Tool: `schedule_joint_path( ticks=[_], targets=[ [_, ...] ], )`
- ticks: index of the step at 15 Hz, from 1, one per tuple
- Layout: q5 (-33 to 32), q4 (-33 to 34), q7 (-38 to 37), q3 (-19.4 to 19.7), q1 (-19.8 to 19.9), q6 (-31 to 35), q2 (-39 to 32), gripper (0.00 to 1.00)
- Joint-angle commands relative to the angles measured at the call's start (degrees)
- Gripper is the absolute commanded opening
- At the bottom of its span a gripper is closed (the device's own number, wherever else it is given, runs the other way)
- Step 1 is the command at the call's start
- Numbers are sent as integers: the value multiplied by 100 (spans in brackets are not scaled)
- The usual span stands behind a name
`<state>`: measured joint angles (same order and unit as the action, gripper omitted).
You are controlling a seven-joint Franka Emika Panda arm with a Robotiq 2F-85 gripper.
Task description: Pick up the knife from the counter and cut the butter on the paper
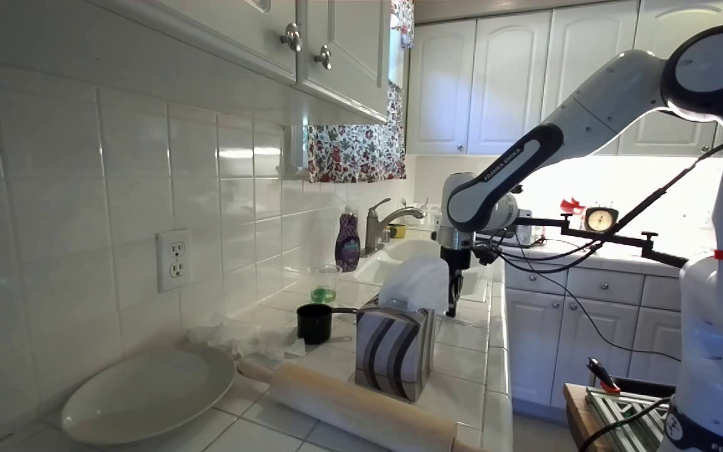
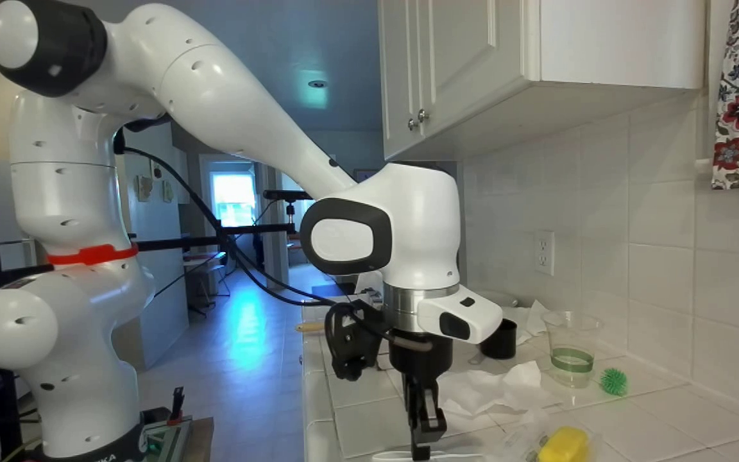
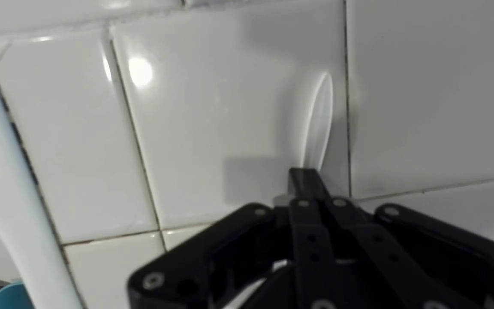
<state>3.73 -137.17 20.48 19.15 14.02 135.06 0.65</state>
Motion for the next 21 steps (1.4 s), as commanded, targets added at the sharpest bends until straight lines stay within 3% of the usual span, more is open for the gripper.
schedule_joint_path(
  ticks=[1,4,5,6,14,15,17,18,19,20,21],
  targets=[
    [27,150,192,-72,106,-19,-134,0],
    [18,127,188,-79,101,-5,-99,0],
    [15,122,185,-82,100,-4,-91,26],
    [14,124,183,-85,99,-5,-91,27],
    [40,180,97,-116,99,-36,-147,84],
    [59,188,84,-114,102,-49,-153,88],
    [101,209,56,-107,114,-68,-171,86],
    [106,218,36,-105,123,-76,-184,78],
    [116,227,36,-105,131,-83,-196,61],
    [120,238,31,-105,139,-87,-209,59],
    [124,250,27,-107,147,-89,-223,49]
  ],
)
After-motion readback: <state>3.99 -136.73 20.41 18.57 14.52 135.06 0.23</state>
